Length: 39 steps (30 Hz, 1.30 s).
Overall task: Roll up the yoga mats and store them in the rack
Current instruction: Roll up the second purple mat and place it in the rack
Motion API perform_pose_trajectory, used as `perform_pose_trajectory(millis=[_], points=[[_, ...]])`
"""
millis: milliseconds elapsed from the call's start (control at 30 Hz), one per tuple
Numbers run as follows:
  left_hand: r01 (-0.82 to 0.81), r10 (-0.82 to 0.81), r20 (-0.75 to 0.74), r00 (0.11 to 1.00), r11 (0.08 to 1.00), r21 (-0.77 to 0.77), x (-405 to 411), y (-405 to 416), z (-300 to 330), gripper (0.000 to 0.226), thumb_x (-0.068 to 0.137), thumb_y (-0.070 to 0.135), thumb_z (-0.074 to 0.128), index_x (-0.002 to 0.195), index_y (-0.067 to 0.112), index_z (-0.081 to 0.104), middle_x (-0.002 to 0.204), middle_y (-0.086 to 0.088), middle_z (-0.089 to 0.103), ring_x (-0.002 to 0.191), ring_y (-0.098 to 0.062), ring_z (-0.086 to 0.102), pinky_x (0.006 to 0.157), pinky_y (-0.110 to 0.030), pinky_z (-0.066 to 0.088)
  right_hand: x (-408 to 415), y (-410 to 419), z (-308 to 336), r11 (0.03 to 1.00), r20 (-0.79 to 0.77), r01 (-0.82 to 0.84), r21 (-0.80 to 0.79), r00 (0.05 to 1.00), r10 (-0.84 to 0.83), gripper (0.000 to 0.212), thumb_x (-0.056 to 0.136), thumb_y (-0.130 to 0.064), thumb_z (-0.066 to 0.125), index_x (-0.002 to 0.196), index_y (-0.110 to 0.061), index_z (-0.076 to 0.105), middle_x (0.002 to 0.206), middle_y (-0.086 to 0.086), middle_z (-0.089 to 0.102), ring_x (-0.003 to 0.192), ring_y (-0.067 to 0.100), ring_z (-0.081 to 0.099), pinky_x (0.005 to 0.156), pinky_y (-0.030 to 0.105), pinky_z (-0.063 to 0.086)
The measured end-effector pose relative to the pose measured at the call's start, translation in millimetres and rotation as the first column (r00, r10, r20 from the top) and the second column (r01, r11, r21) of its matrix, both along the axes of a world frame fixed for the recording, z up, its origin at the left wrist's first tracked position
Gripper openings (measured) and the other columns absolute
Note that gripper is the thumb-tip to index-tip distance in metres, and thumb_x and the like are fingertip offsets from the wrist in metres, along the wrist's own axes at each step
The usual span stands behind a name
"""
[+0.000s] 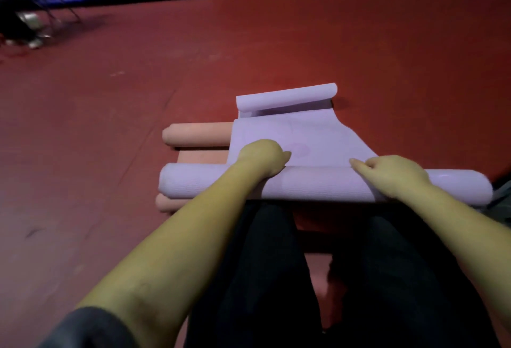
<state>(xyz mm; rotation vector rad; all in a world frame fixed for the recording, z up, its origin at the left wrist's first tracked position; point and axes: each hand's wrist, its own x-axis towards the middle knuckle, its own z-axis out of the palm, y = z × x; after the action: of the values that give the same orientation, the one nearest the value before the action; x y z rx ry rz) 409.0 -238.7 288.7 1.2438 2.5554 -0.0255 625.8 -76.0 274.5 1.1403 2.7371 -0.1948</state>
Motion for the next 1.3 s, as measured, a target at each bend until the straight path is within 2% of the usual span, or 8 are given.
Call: perform_pose_trajectory(millis=[167, 367, 533, 700, 833, 1067, 1167, 1300], points=[[-0.022, 0.08, -0.258, 0.963, 0.976, 0.218, 29.0, -11.8, 2.3, 0.055, 0.105, 0.047, 0.03, 0.1, 0.009, 0.069, 0.102, -0.014, 0.07, 0.095, -0.035, 0.062, 0.072, -0.036, 0.037, -17.9, 16.6, -1.9, 0.992, 0.09, 0.025, -0.128, 0.996, -0.014, 0.073, 0.096, -0.066, 0.02, 0.127, -0.018, 0.065, 0.14, 0.014, 0.055, 0.123, 0.032, 0.053, 0.099, 0.039, 0.042], [0.0, 0.057, -0.328, 0.943, 0.985, 0.172, 53.3, -28.8, -20.9, 0.078, 0.092, 0.068, 0.017, 0.093, 0.01, 0.07, 0.094, -0.012, 0.07, 0.091, -0.033, 0.059, 0.08, -0.042, 0.037, -35.6, 27.2, -6.5, 0.954, 0.124, 0.113, -0.277, 0.989, -0.081, 0.077, 0.097, -0.066, 0.028, 0.139, -0.007, 0.053, 0.149, 0.017, 0.045, 0.132, 0.033, 0.046, 0.105, 0.039, 0.036], [0.038, 0.008, -0.315, 0.949, 0.989, 0.14, 37.5, -10.0, -14.2, 0.067, 0.099, 0.061, 0.027, 0.098, 0.011, 0.072, 0.102, -0.013, 0.072, 0.098, -0.034, 0.062, 0.083, -0.039, 0.036, -19.3, 9.8, -18.0, 1.0, -0.224, -0.009, 0.002, 0.975, 0.009, 0.055, 0.097, -0.057, 0.032, 0.095, -0.017, 0.07, 0.107, 0.013, 0.068, 0.097, 0.035, 0.061, 0.073, 0.036, 0.043], [0.027, 0.002, -0.228, 0.974, 0.992, 0.121, 27.8, 2.9, -15.1, 0.07, 0.099, 0.062, 0.023, 0.1, 0.013, 0.072, 0.108, -0.012, 0.07, 0.104, -0.034, 0.061, 0.087, -0.038, 0.041, -3.8, -5.1, -22.7, 0.98, -0.224, -0.026, 0.196, 0.972, 0.07, 0.054, 0.097, -0.059, 0.035, 0.082, -0.015, 0.063, 0.094, 0.009, 0.068, 0.093, 0.033, 0.062, 0.066, 0.036, 0.032], [-0.001, 0.014, -0.174, 0.985, 0.997, 0.073, 24.2, 7.2, 2.5, 0.069, 0.099, 0.062, 0.023, 0.113, 0.013, 0.069, 0.121, -0.012, 0.066, 0.111, -0.033, 0.059, 0.081, -0.037, 0.039, -9.4, -1.0, -4.8, 0.994, -0.15, 0.025, 0.105, 0.989, -0.009, 0.058, 0.098, -0.06, 0.029, 0.091, -0.019, 0.068, 0.101, 0.009, 0.069, 0.101, 0.031, 0.061, 0.069, 0.033, 0.035], [-0.032, 0.032, 0.005, 0.999, 0.999, -0.016, 6.0, 1.4, 32.3, 0.073, 0.088, 0.062, 0.029, 0.14, 0.015, 0.05, 0.146, -0.011, 0.05, 0.132, -0.032, 0.045, 0.11, -0.039, 0.034, -21.1, 5.7, 30.1, 0.979, 0.064, -0.006, -0.204, 0.998, 0.02, 0.074, 0.096, -0.067, 0.022, 0.126, -0.013, 0.063, 0.138, 0.011, 0.056, 0.123, 0.03, 0.052, 0.097, 0.038, 0.04], [-0.063, 0.087, 0.129, 0.988, 0.982, -0.175, 12.3, -9.7, 19.2, 0.069, 0.098, 0.058, 0.027, 0.145, 0.01, 0.046, 0.153, -0.014, 0.041, 0.139, -0.033, 0.036, 0.114, -0.041, 0.029, -24.3, 3.3, 22.4, 0.948, 0.143, 0.026, -0.318, 0.99, 0.02, 0.076, 0.095, -0.067, 0.026, 0.139, -0.011, 0.053, 0.15, 0.012, 0.045, 0.134, 0.03, 0.044, 0.108, 0.039, 0.034], [-0.001, 0.022, -0.161, 0.987, 0.992, 0.126, 24.7, -16.2, 14.4, 0.044, 0.103, 0.04, 0.032, 0.109, 0.008, 0.062, 0.119, -0.016, 0.06, 0.109, -0.035, 0.053, 0.086, -0.042, 0.042, -34.0, 8.5, 22.1, 0.909, 0.178, 0.059, -0.414, 0.984, 0.016, 0.07, 0.096, -0.064, 0.03, 0.143, -0.015, 0.049, 0.155, 0.01, 0.037, 0.139, 0.027, 0.038, 0.108, 0.038, 0.029]])
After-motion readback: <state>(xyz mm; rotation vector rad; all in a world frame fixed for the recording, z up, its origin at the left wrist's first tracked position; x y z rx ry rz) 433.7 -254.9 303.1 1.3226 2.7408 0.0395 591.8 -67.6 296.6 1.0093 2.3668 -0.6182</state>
